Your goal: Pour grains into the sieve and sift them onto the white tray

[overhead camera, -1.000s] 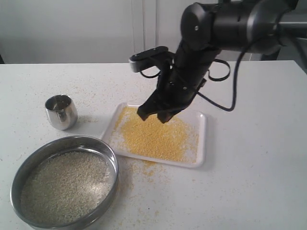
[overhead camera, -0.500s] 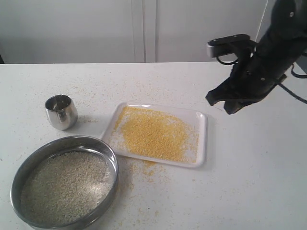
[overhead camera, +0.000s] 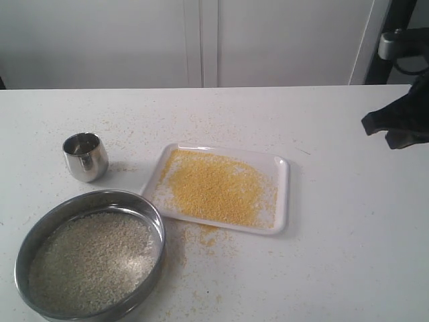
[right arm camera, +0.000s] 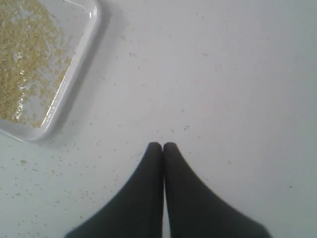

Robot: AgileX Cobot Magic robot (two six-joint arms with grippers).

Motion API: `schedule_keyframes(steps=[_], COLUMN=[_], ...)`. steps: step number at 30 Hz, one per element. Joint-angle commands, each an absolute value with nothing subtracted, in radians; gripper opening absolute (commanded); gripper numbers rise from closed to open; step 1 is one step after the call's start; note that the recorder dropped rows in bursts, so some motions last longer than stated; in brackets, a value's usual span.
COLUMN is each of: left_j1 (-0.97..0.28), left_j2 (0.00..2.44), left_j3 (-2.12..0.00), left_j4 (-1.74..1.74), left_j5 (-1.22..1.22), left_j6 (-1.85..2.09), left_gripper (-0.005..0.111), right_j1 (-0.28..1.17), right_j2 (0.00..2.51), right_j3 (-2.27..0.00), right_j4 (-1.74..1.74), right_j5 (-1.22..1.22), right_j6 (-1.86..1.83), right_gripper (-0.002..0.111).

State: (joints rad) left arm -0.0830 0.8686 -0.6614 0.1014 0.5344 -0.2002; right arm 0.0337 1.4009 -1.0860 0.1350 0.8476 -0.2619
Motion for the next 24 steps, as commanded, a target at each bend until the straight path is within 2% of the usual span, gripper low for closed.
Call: schedule_keyframes(steps=[1,16,24], left_j1=[-0.083,-0.083,-0.083], left_j2=[0.861,0.861,0.861], left_j3=[-0.659,-0.659,-0.659], left_j4=[0.097,0.097,0.097], left_j5=[0.541,0.541,0.541], left_j6=[-0.201,-0.201,-0.201], left_gripper=[0.0,0.0,0.0], right_j1=[0.018,0.018,0.018], right_j2=[1.299,0.956,0.833], right_j3=[-1.013,-0.799,-0.774], right_j4=[0.13,0.16,0.16], right_j5=[0.774,0.582,0.605], right_j6=[-0.25,-0.246,-0.246], right_gripper=[0.0,0.0,0.0])
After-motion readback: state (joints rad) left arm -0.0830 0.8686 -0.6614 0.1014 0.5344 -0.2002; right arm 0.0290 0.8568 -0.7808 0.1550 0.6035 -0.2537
